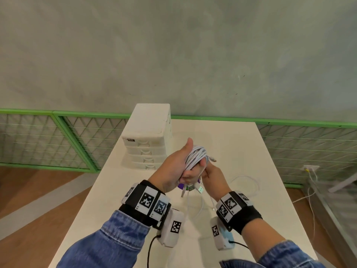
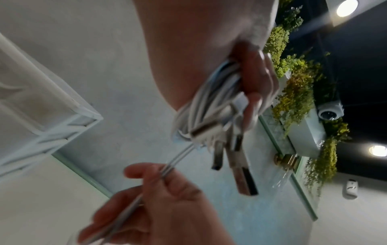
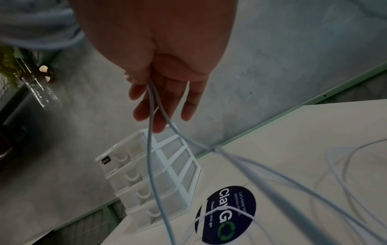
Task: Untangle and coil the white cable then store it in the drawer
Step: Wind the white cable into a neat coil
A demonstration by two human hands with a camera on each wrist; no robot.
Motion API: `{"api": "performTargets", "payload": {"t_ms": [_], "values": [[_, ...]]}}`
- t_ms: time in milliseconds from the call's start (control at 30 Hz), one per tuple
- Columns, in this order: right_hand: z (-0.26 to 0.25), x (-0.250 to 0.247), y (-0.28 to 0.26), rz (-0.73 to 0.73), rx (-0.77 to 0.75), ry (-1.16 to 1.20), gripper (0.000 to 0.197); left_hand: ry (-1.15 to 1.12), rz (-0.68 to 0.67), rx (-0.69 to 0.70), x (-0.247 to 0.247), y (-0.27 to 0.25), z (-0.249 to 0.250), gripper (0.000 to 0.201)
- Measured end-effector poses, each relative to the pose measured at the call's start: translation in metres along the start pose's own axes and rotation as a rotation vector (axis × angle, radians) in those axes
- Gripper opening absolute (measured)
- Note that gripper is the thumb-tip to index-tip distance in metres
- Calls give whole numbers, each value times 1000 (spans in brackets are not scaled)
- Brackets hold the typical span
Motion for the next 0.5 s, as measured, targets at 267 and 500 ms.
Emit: {"api": "performTargets", "payload": {"t_ms": [267,500], "values": [[9,28,-14,-278,27,-133,17,-325,145,291,-4,9,34,63],[10,24,-17,-217,-2,-120,21,-317,308,413,-20,9,42,53]]}}
Point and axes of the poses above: each hand's wrist, its own y-axis towards the middle knuckle, its own x-axis out of the palm, z = x × y, the point moved 4 cm from there along y, towards the middle knuckle, and after that the axes turned 3 degrees about -x, right-handed, at the moved point
